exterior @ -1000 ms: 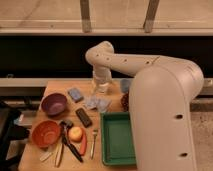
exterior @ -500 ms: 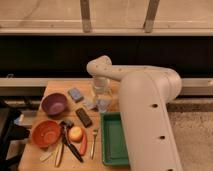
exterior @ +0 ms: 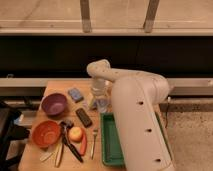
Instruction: Wipe red bowl with towel
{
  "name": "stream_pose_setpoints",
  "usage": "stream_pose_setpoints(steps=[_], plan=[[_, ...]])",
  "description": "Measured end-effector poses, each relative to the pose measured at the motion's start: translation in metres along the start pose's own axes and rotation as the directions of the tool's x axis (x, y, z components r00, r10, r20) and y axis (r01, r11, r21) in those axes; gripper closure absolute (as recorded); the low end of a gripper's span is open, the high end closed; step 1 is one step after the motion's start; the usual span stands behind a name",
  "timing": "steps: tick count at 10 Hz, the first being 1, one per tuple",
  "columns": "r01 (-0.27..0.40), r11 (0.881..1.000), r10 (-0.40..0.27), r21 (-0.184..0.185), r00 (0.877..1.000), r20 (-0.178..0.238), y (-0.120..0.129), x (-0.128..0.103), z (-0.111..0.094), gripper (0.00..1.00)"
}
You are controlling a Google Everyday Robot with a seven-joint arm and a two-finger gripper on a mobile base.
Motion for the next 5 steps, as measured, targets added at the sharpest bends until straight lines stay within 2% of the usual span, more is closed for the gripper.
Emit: stream_pose_setpoints(steps=[2, 4, 5], plan=[[0.013, 1.0, -0.013, -0.003, 1.0, -0.009, 0.005, 0.002, 0.003, 0.44], [0.021, 1.0, -0.02, 0.005, 1.0, -0.015, 0.004, 0.009, 0.002, 0.65], [0.026, 1.0, -0.026, 0.01, 1.0, -0.005, 0.004, 0.012, -0.003, 0.77]])
